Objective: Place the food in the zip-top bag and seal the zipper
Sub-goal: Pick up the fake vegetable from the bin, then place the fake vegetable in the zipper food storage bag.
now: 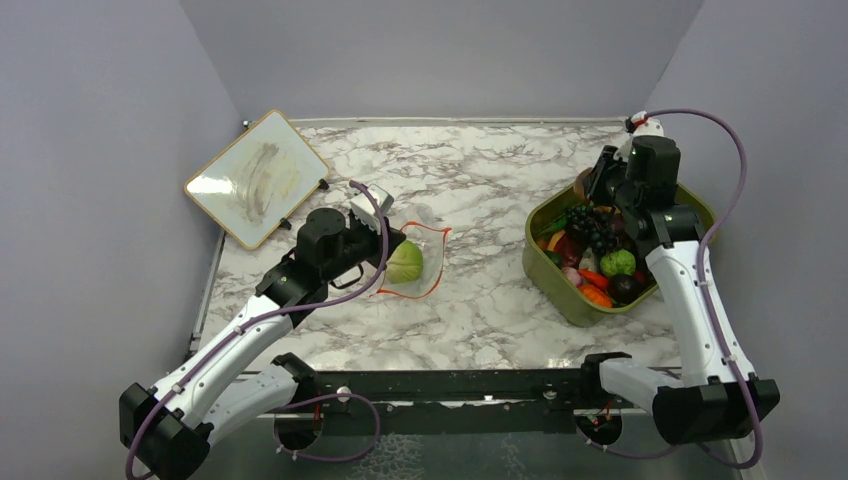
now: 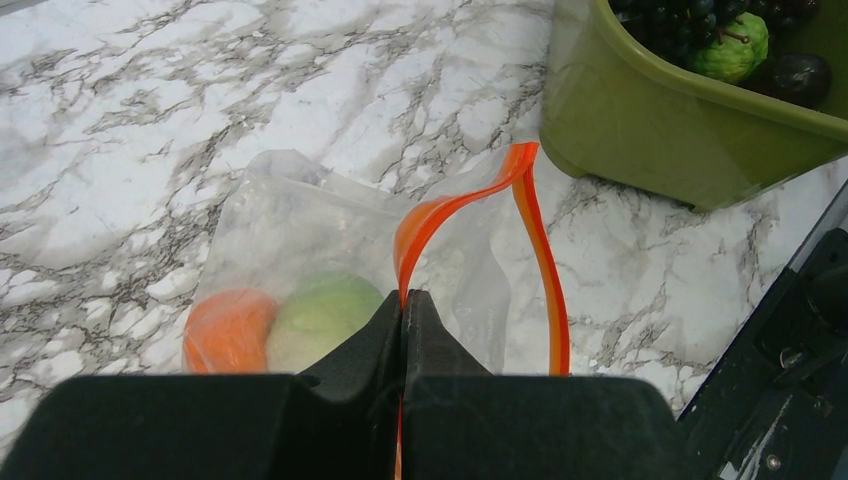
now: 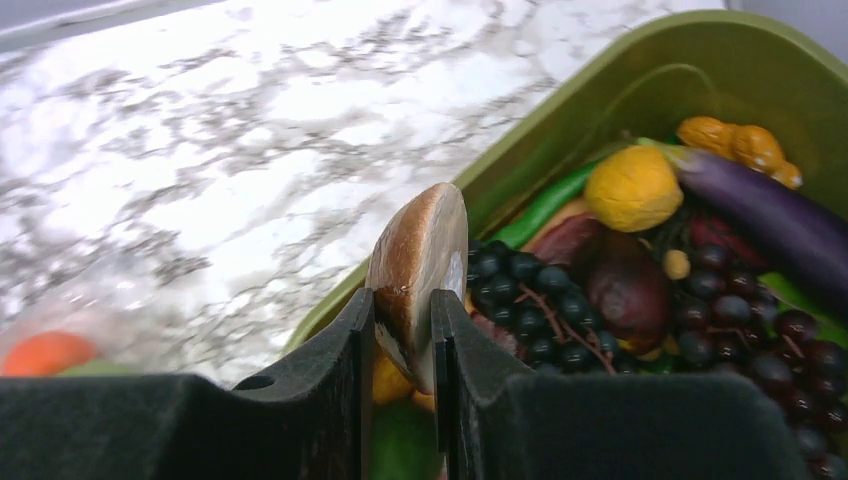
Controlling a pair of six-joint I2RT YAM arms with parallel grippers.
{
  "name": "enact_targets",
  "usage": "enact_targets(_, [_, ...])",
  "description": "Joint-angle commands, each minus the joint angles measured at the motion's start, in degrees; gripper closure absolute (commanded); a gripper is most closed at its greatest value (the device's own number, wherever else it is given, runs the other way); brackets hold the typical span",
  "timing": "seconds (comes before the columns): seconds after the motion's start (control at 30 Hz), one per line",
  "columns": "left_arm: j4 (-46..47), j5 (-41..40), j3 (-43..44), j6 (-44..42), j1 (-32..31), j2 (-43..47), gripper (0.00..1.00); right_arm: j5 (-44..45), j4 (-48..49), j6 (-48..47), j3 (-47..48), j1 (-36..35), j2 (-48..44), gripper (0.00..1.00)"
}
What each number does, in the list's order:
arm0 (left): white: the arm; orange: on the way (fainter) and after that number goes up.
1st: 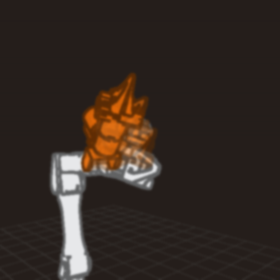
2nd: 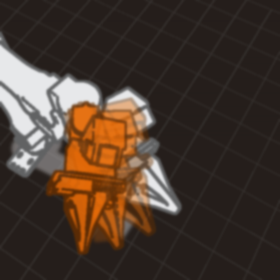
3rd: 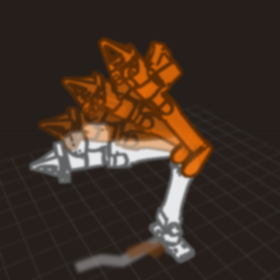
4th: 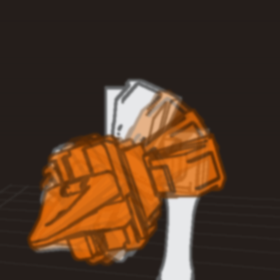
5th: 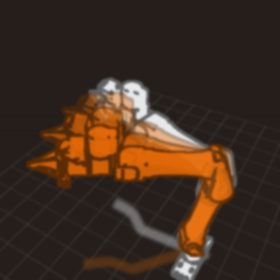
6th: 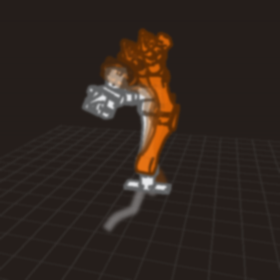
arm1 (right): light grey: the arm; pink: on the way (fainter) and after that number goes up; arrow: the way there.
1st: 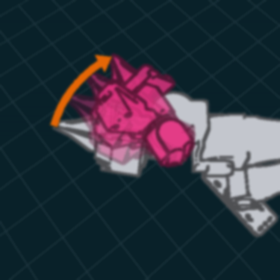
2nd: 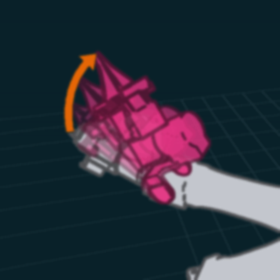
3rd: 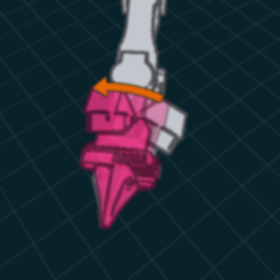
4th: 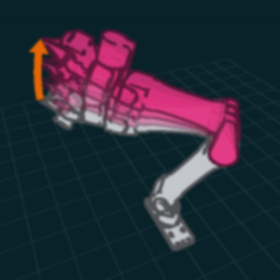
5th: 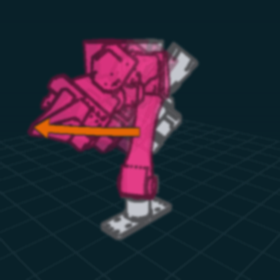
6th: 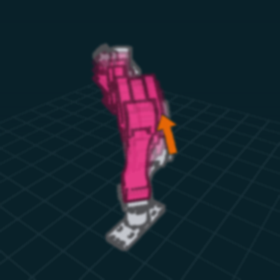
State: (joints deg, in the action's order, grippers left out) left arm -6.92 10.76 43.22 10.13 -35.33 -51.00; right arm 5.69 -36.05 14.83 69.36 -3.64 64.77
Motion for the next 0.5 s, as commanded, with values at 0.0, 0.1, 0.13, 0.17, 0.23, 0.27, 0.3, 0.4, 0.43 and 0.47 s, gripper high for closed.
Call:
enact_targets(0.0, [1.27, -1.41, -0.6, 0.04, -0.16, 0.73, 1.0, -10.63, -2.32, 0.78, 3.18, -1.1, -4.1, 0.94])
enact_targets(0.1, [1.26, -1.54, -0.15, 1.05, -0.1, 0.26, 1.0, -17.78, -1.7, 1.36, 2.19, -1.36, -6.69, 0.95])
enact_targets(0.13, [1.33, -1.31, 0.03, 1.6, -0.09, 0.0, 1.0, -20.45, -1.06, 1.7, 1.61, -1.45, -7.57, 0.95])
enact_targets(0.17, [1.5, -0.9, 0.36, 2.25, -0.14, -0.31, 1.0, -22.93, -0.21, 2.3, 0.82, -1.52, -8.41, 0.95])
enact_targets(0.23, [1.71, 0.2, 1.19, 3.68, -0.17, -0.93, 1.0, -28.73, 2.23, 3.8, -1.12, -1.67, -9.91, 0.95])
enact_targets(0.27, [1.81, 0.68, 1.7, 4.42, -0.11, -1.27, 1.0, -30.22, 3.41, 4.68, -2.12, -1.78, -10.6, 0.95])
enact_targets(0.3, [1.79, 1.02, 2.19, 5.23, -0.09, -1.64, 1.0, -33.13, 4.51, 5.44, -2.97, -1.99, -11.03, 0.95])
enact_targets(0.4, [0.96, 0.46, 3.86, 7.22, -0.09, -2.89, 1.0, -37.49, 7.85, 7.64, -5.58, -3.26, -12.09, 0.96])
enact_targets(0.43, [0.53, 0.08, 4.51, 7.8, -0.09, -3.47, 1.0, -38.2, 8.79, 8.27, -6.46, -4.08, -12.4, 0.96])
enact_targets(0.47, [0.1, -0.36, 5.1, 8.39, -0.12, -4.0, 1.0, -38.51, 9.76, 8.73, -7.22, -5.51, -12.59, 0.96])
